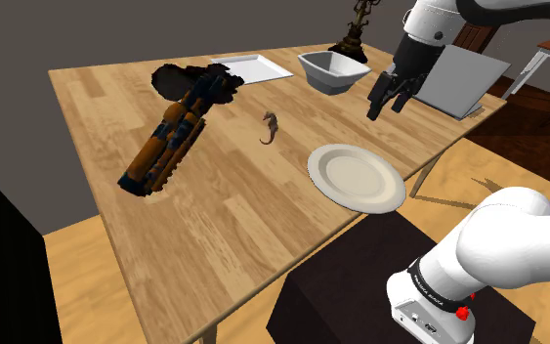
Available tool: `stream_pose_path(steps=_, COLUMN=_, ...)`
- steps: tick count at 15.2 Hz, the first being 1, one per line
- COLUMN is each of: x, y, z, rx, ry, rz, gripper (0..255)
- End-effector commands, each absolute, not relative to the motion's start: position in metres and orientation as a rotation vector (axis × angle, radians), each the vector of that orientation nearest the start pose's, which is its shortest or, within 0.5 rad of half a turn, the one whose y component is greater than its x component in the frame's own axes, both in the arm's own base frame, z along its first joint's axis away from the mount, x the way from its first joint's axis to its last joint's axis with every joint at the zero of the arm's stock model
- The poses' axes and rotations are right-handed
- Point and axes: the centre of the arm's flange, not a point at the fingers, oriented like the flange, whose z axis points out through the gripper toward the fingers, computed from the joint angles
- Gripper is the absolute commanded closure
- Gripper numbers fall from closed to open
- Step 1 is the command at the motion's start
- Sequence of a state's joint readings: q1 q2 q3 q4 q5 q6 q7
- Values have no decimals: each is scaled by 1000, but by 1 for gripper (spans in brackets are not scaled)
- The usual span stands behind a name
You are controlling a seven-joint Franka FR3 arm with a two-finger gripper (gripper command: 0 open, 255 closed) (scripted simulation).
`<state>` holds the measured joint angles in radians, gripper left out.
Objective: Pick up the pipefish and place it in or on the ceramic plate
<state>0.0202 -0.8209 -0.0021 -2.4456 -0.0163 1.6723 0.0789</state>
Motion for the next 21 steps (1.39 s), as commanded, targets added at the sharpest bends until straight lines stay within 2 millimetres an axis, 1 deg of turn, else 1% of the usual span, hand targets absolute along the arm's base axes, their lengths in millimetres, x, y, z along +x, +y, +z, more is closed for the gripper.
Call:
stream_pose_path(steps=1, x=306, y=4, z=568, rx=-3152, ry=93, rz=-76, gripper=0)
stream_pose_path(steps=6, x=361, y=42, z=561, rx=-3143, ry=-27, rz=-37, gripper=0)
stream_pose_path(steps=12, x=424, y=94, z=552, rx=-3127, ry=-169, rz=9, gripper=0)
stream_pose_path(steps=21, x=507, y=181, z=537, rx=-3089, ry=-377, rz=78, gripper=0)
